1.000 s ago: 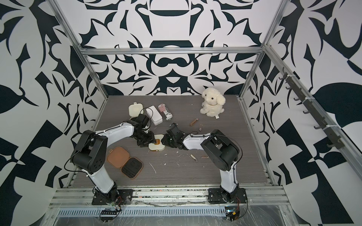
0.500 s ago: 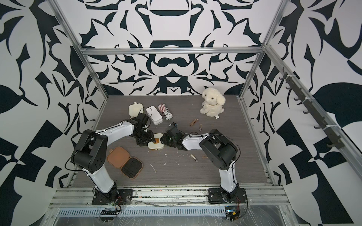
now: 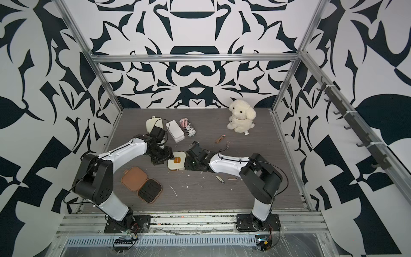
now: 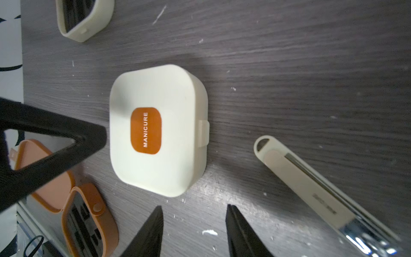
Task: Organize nail clipper sets
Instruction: Close the storage box at the center of the board, then move the storage box to the center of the board.
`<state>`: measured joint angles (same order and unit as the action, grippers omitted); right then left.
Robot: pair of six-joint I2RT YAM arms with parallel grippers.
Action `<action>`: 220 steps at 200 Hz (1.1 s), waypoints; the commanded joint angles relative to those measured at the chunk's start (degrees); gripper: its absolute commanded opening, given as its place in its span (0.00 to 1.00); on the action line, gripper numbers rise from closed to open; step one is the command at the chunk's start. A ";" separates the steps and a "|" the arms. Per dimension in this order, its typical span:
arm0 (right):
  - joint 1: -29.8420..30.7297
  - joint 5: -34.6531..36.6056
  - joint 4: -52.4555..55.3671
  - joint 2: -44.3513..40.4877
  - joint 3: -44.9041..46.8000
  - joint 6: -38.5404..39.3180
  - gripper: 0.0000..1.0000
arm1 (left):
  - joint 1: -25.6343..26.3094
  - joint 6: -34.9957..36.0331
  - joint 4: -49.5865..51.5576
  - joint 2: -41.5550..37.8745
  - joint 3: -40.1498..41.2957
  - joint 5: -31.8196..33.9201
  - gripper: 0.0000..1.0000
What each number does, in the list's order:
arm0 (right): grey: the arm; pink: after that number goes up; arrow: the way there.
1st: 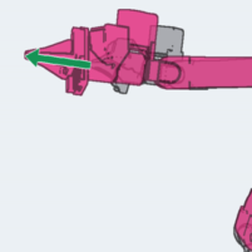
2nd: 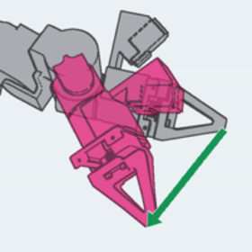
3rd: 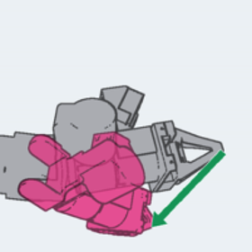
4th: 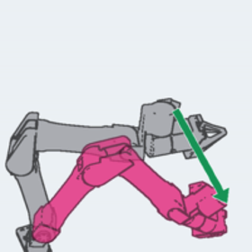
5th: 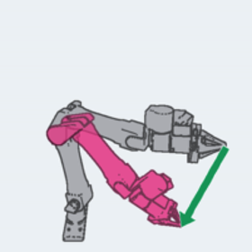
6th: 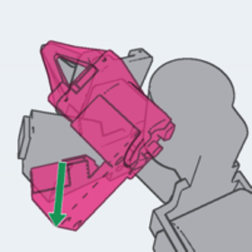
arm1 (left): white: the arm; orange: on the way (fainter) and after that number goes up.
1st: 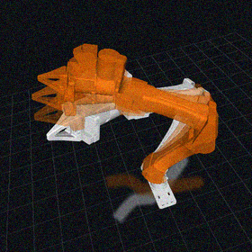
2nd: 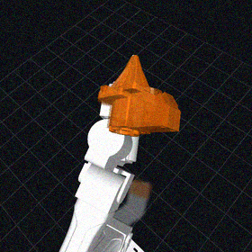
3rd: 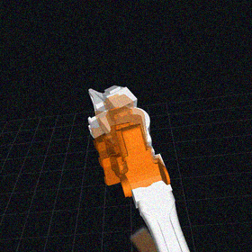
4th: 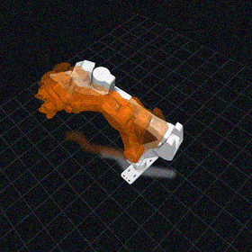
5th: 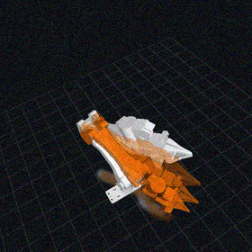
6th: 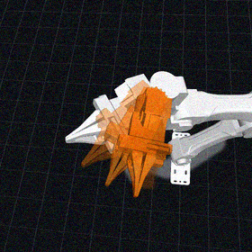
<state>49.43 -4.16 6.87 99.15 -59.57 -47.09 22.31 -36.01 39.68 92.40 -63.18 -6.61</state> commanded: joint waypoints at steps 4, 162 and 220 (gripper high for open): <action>-0.12 -1.23 5.71 -0.36 -3.22 8.50 0.57 | -3.14 0.22 3.86 -5.94 -1.23 2.57 0.73; 2.26 -0.32 23.00 21.81 -29.61 32.61 0.64 | -18.20 1.22 5.10 -16.64 2.09 -6.78 0.76; 2.86 -1.38 25.40 29.27 -41.12 35.83 0.62 | -20.95 2.26 4.44 -16.05 2.51 -8.64 0.76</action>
<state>51.79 -5.32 29.43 126.45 -95.79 -13.89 2.17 -35.09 43.75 76.03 -61.36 -13.50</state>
